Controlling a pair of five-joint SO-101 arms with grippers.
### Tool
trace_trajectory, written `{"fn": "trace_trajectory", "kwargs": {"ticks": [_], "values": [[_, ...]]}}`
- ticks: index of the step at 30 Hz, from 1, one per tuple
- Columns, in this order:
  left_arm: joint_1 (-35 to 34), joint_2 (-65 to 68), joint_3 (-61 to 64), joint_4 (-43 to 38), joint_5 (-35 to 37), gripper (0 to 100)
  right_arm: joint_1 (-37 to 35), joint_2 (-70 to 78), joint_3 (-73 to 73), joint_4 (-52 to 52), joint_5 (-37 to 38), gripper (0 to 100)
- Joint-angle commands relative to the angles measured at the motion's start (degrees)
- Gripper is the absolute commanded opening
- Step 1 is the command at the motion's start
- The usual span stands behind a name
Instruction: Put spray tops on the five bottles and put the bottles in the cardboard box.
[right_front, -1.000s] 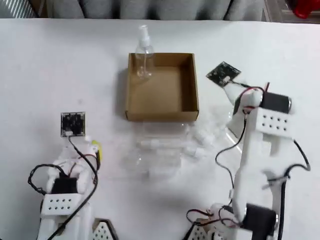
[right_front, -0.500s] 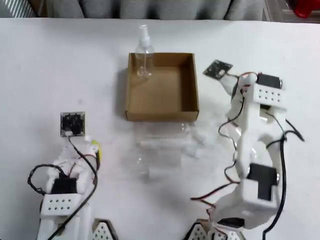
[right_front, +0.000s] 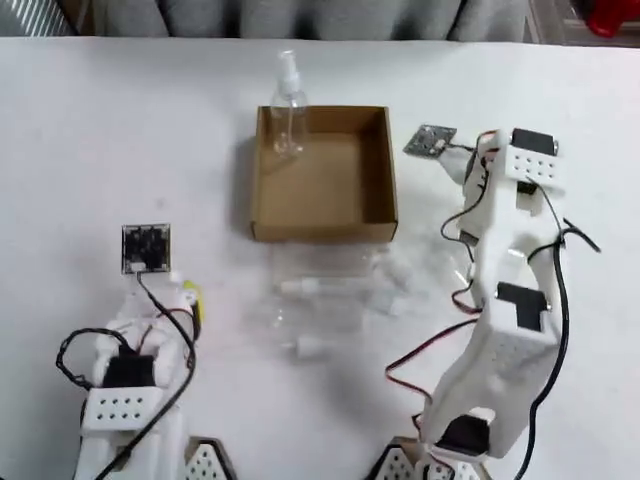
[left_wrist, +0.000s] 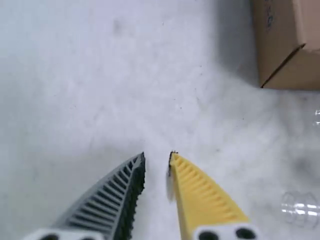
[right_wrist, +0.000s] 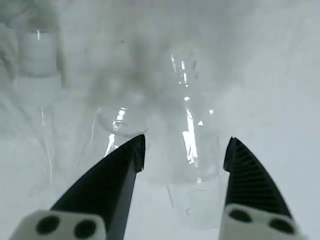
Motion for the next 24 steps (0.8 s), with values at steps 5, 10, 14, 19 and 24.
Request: {"fn": "trace_trajectory", "kwargs": {"ticks": [5, 10, 14, 19, 24], "values": [[-0.22, -1.19, -0.62, 0.26, 0.79, 9, 0.84, 6.55, -8.09, 0.57, 2.29, 23.5], [-0.22, -1.19, -0.62, 0.18, 0.79, 9, 1.19, 13.14, -15.3, 0.84, 2.02, 23.1], [-0.22, -1.19, -0.62, 0.18, 0.7, 10, 2.24, 15.78, -21.1, 1.19, 0.44, 10.4], [-0.22, -1.19, -0.62, 0.18, 0.7, 10, 3.12, 15.69, -29.01, 2.24, -10.99, 4.3], [-0.4, -1.19, -0.62, 0.18, 0.7, 9, 2.77, 14.64, -39.38, 10.68, -22.86, 1.8]]}}
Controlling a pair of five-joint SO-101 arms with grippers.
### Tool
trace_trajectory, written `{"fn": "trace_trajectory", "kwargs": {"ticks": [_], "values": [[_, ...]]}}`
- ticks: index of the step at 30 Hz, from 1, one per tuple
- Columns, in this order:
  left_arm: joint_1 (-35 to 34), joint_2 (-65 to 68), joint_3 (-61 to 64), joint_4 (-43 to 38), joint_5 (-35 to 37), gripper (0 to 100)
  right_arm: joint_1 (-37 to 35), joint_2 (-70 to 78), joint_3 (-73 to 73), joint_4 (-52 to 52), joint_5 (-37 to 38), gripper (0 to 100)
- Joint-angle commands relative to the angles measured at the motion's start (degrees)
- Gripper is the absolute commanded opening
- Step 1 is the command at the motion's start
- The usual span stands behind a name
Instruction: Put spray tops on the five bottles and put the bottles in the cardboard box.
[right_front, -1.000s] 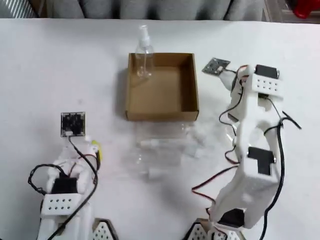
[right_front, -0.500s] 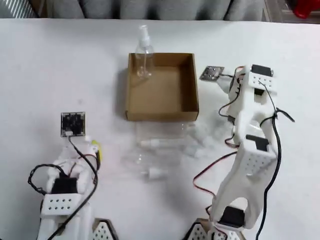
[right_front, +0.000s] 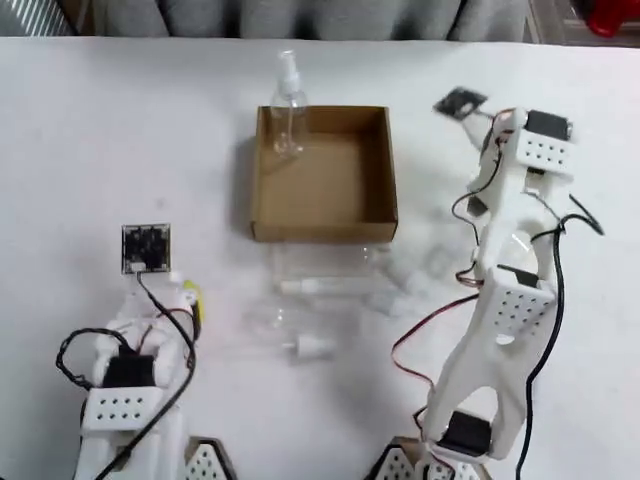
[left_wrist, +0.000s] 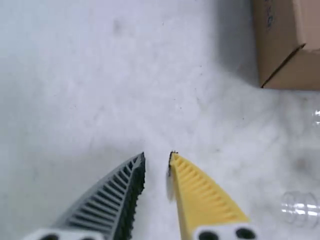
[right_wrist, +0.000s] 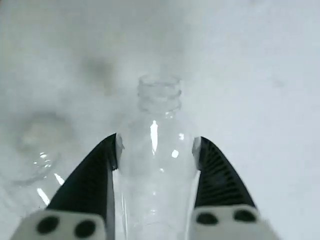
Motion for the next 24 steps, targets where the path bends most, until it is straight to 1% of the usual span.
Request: {"fn": "trace_trajectory", "kwargs": {"ticks": [1, 3, 6, 7, 9, 13, 17, 19, 21, 24], "values": [[-0.4, -1.19, -0.62, 0.18, 0.7, 9, -0.04, -3.12, -10.29, 7.34, -10.46, 1.6], [-0.4, -1.19, -0.62, 0.18, 0.7, 9, -0.4, -3.82, -14.07, 10.24, -18.02, 1.5], [-0.48, -1.19, -0.62, 0.18, 0.7, 9, -0.04, -7.25, -14.51, 10.07, -31.03, 1.5], [-0.48, -1.19, -0.62, 0.18, 0.7, 9, -0.04, -8.66, -13.98, 10.07, -33.85, 1.5], [-0.84, -1.19, -0.62, 0.26, 0.7, 9, -0.57, -12.0, -11.43, 10.07, -36.4, 1.5], [-5.58, -1.19, -2.64, 1.85, 0.79, 9, -3.12, -20.62, -2.99, 10.07, -38.51, 1.5], [-10.77, -1.19, -4.57, 2.73, 0.79, 10, -6.99, -30.02, 7.03, 9.98, -41.23, 1.5], [-12.18, -1.19, -4.92, 2.73, 0.79, 9, -9.63, -34.59, 11.34, 9.98, -43.08, 1.5], [-13.49, -1.01, -5.71, 3.16, 0.79, 9, -12.97, -38.9, 15.3, 9.98, -46.24, 1.5], [-15.6, -0.92, -6.15, 3.6, 1.05, 9, -19.12, -44.79, 20.84, 9.98, -54.51, 1.5]]}}
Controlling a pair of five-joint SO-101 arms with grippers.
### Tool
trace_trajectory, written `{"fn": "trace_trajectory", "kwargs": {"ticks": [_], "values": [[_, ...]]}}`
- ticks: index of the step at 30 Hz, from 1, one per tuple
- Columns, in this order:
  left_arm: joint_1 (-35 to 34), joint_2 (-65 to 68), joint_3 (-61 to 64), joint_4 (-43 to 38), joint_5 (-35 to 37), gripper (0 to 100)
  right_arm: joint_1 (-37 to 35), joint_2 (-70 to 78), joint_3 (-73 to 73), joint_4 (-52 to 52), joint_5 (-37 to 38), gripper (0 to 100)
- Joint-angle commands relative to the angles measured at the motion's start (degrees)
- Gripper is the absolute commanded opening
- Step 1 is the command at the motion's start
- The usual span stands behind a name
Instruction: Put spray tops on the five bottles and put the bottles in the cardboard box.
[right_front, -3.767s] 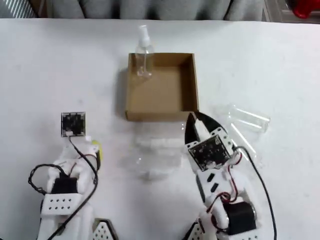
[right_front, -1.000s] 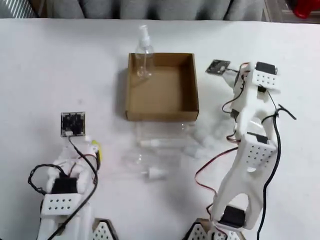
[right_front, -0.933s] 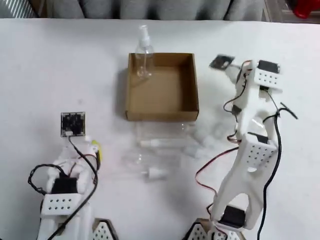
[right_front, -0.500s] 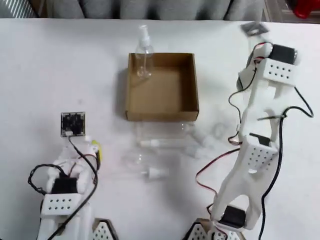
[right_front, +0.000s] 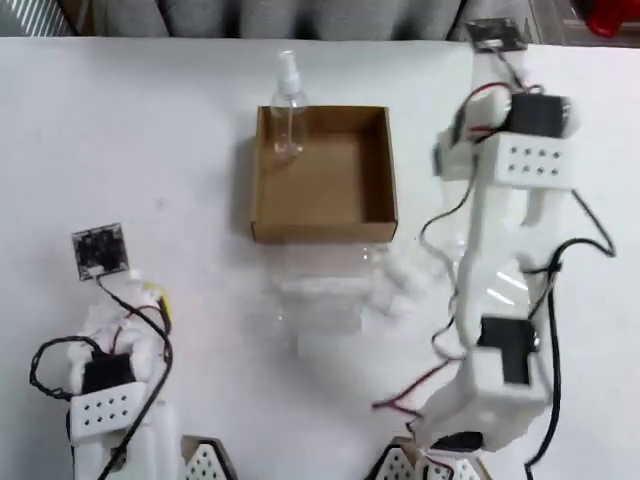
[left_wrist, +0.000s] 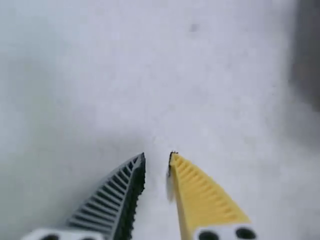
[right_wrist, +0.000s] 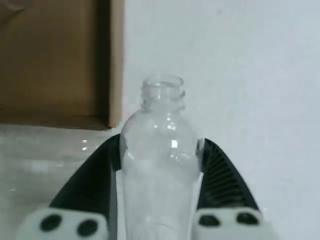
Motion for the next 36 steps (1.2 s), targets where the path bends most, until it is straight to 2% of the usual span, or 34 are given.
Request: {"fn": "trace_trajectory", "kwargs": {"ticks": [1, 9, 14, 22, 28, 30, 36], "values": [[-3.47, -0.92, -4.48, 1.85, 0.97, 9, -7.96, -9.27, 4.48, 1.63, -9.58, 1.5], [-9.63, -0.84, -8.26, 5.89, 1.14, 9, -30.9, -11.82, 9.93, -0.22, -19.87, 1.5], [-14.29, -0.75, -10.02, 5.98, 1.23, 9, -40.75, -6.2, 9.93, -5.93, -20.66, 1.5], [-17.89, -0.75, -12.31, 8.79, 5.98, 10, -44.35, 7.08, 9.76, -18.15, -21.19, 1.5], [-17.89, -0.75, -12.4, 8.44, 6.07, 10, -47.08, 14.37, 9.49, -24.4, -21.19, 2.0], [-17.89, -0.75, -12.4, 8.35, 6.07, 10, -47.96, 15.52, 9.49, -25.8, -21.19, 6.2], [-17.89, -0.75, -12.4, 8.35, 6.07, 10, -48.04, 16.22, 9.41, -28.0, -22.68, 28.0]]}}
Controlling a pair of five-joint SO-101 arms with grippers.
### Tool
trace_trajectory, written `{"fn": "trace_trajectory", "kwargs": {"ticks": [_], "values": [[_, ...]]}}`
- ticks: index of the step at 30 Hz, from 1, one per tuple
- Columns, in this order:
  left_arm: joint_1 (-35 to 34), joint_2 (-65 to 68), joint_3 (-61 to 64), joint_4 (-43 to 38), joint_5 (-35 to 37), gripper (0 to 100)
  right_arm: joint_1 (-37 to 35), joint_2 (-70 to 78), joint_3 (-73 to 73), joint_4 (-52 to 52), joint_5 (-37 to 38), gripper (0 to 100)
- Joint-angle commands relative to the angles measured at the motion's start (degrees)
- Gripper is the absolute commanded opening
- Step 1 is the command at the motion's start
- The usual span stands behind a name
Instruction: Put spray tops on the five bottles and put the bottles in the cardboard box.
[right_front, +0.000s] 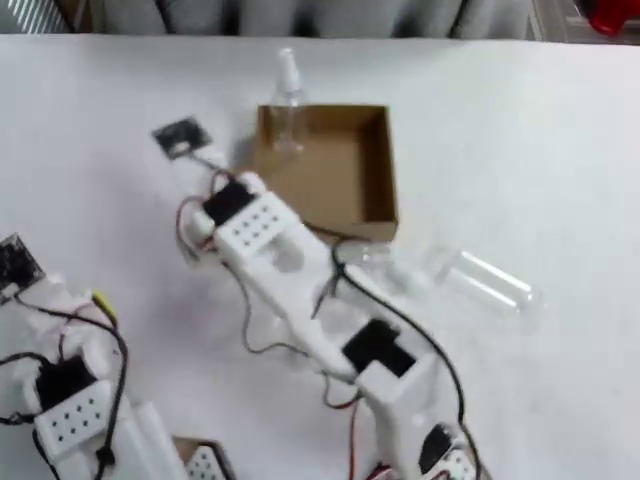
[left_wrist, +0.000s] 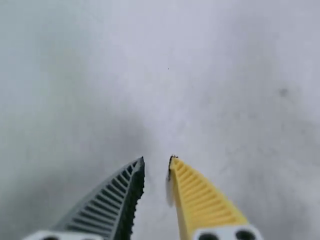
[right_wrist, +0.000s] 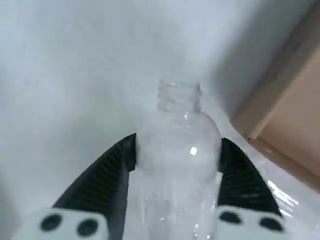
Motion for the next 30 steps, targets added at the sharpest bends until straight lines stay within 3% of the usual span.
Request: {"fn": "trace_trajectory", "kwargs": {"ticks": [1, 5, 12, 19, 20, 26, 30], "values": [[-0.66, -0.66, -3.43, -0.09, 0.79, 10, -0.22, -1.36, -0.88, -1.45, -2.9, 30.0], [-0.4, -0.75, -3.25, -0.18, 0.79, 10, -0.22, -2.42, -2.29, -0.57, -3.69, 31.1], [-0.4, -0.75, -3.08, -0.97, 0.79, 10, 2.24, -6.9, -12.13, 15.25, -2.64, 29.1], [-0.31, -0.75, -3.08, -0.7, 0.53, 10, 6.64, -12.62, -20.57, 28.18, 8.88, 5.0], [-0.31, -0.66, -3.16, -0.62, 0.53, 10, 8.13, -14.02, -19.78, 28.26, 9.67, 1.4], [1.45, -0.13, -4.22, 1.41, 0.35, 10, 15.16, -25.54, -6.59, 28.18, 10.9, 1.5], [1.54, 6.11, -11.25, 5.36, 0.35, 10, 20.62, -33.54, 2.46, 27.82, 12.75, 1.7]]}}
